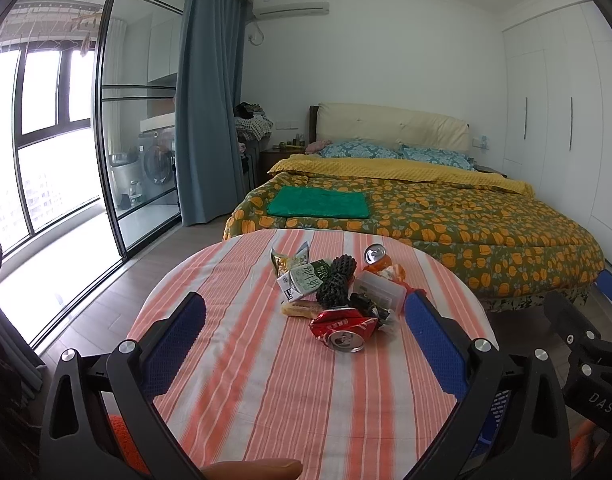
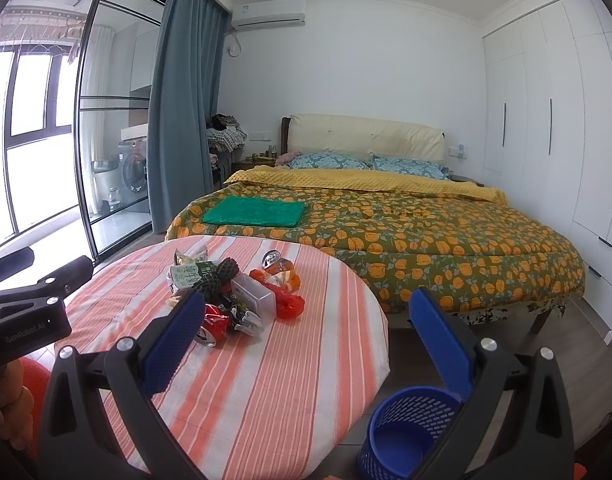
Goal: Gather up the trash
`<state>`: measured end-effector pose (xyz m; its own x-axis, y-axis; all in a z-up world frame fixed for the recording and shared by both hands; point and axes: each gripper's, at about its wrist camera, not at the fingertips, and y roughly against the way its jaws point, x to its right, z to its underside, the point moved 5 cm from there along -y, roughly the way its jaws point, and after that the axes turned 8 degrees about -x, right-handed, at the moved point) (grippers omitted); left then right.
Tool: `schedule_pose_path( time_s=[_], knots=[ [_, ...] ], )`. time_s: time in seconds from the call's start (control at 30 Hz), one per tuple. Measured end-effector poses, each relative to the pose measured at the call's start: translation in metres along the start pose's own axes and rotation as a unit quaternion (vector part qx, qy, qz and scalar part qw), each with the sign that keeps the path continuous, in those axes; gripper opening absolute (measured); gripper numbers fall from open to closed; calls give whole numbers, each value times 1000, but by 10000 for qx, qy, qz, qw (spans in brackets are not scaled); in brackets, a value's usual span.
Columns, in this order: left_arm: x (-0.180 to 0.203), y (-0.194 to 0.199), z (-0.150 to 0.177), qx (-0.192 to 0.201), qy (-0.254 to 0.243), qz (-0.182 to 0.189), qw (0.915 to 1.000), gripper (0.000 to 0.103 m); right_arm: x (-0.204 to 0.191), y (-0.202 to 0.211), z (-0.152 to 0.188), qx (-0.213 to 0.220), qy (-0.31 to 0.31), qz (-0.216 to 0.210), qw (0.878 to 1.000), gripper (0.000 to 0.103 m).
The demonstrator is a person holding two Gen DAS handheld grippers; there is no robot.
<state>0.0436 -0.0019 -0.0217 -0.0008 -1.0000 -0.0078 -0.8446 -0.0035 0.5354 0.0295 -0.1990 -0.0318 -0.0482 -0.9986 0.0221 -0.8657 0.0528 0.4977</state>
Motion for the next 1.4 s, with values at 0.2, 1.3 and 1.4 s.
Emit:
schedule_pose_path(
  time_s=[0.2, 1.3, 1.4],
  knots=[
    [0, 0, 0, -11, -6, 0, 10000, 99, 0, 0, 0, -3, -2, 3, 10000, 98],
    [7, 0, 4, -20, -23, -1, 10000, 99, 10, -1, -3, -38, -47, 54, 10000, 98],
    [7, -1, 4, -22, -26, -2, 10000, 99, 10, -1, -3, -39, -47, 54, 10000, 98]
  ],
)
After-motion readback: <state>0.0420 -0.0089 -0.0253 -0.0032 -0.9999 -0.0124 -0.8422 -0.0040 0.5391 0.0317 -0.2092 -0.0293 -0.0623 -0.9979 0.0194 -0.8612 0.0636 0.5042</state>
